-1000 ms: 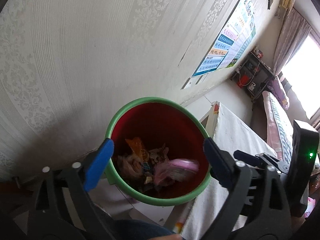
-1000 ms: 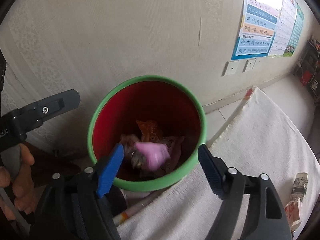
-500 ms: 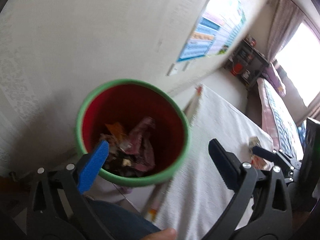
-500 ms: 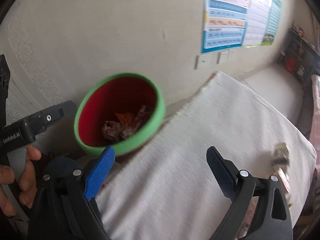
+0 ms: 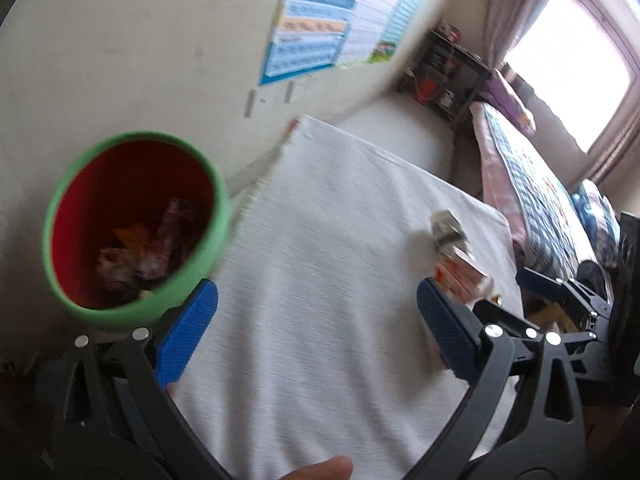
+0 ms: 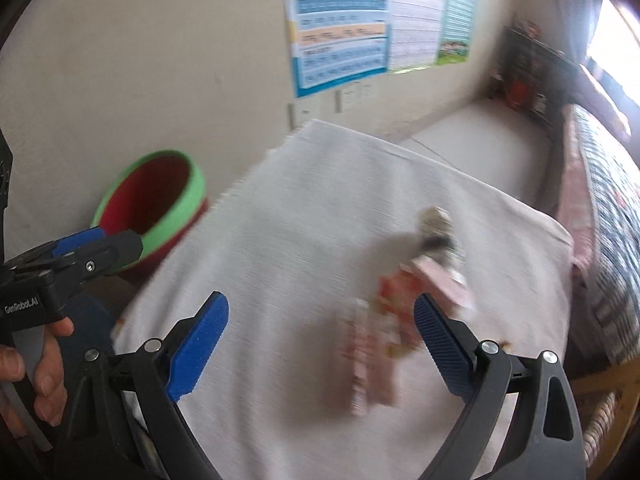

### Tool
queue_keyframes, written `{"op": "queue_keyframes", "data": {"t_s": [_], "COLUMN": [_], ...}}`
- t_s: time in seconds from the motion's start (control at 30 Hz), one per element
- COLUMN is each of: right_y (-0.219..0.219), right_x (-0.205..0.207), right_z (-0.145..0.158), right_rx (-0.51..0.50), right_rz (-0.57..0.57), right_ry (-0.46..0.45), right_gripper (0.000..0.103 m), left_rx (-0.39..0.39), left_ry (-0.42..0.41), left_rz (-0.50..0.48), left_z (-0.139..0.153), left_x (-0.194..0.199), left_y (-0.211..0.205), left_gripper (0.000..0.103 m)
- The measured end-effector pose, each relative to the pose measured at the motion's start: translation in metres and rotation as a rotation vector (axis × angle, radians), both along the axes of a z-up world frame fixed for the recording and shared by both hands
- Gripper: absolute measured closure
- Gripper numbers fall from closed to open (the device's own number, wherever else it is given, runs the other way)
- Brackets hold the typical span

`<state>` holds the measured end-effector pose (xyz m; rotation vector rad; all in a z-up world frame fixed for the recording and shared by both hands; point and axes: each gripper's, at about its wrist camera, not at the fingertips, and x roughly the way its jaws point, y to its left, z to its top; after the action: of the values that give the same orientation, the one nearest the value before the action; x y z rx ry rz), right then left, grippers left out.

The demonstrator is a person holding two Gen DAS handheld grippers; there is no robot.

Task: Collect trash
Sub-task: 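Move both tools back over the cartons and yellow candy bar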

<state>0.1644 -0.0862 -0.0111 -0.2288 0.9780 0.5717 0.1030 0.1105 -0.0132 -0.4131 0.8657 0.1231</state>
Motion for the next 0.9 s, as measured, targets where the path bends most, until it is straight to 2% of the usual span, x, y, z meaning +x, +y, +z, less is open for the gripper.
{"op": "queue_keyframes", "data": {"t_s": [0.2, 0.47, 0.53, 0.9], "right_y": [-0.064, -0.125, -0.133, -0.16], "right_x": [0.01, 0.022, 0.025, 0.038], "right_z": [-0.008, -0.03, -0.038, -0.077], "right_rx": [-0.021, -0.068, -0.075, -0.11], "right_rz": [-0.097, -0.19, -0.204, -0.247], "right_ry": [0.016, 0.055, 0.073, 0.161], "right_gripper": [0.012, 0.011, 0.007, 0.007], "left_rx": [-0.005, -0.009, -0.007, -0.006], "left_ry": [0.038, 0.098, 0.113, 0.225], "left_rz": [-0.092, -0.182, -0.199, -0.208], "left_z": [-0.014, -0.032, -0.036, -0.068], "left_x": [0.023, 0.049, 0.053, 0.072], "left_y": [-0.059, -0.119, -0.131, -0.159], "left_gripper": [0.006, 0.006, 0.006, 0.006]}}
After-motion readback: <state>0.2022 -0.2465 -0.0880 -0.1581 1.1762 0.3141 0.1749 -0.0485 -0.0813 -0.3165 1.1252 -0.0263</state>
